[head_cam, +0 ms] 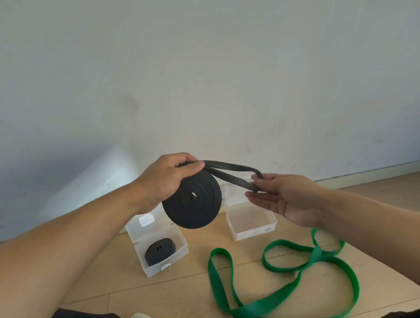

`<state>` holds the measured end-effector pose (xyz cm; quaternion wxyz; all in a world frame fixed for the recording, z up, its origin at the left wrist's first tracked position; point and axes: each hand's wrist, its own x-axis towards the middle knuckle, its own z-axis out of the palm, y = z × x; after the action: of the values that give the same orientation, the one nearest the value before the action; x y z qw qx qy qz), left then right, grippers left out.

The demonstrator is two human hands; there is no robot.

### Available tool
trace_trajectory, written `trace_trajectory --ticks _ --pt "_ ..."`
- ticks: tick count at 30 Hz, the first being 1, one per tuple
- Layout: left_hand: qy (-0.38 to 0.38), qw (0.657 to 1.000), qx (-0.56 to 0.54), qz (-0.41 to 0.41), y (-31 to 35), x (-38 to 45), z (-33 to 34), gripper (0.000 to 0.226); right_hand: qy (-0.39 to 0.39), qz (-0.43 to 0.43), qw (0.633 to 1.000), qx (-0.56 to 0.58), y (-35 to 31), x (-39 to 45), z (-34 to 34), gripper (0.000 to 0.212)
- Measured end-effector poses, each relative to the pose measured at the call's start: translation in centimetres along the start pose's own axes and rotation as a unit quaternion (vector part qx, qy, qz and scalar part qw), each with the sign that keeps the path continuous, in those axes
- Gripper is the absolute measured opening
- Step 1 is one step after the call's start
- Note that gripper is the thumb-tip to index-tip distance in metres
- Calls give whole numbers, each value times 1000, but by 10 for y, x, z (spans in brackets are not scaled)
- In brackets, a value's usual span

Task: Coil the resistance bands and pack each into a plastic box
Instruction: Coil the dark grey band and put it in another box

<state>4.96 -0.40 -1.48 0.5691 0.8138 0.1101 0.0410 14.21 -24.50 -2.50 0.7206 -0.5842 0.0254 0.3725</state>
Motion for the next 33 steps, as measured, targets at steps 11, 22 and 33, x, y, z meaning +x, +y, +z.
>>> trace_trajectory --ticks 11,22,33 --pt "24 991 -109 -68 9 1 2 21 -76 -35 996 13 -18 -22 -1 32" --pt "64 979 -168 -96 23 4 10 21 -62 -103 982 -147 -20 -35 1 30" --pt "178 949 -244 -87 42 -2 42 25 43 -175 982 -64 -9 -32 27 25"
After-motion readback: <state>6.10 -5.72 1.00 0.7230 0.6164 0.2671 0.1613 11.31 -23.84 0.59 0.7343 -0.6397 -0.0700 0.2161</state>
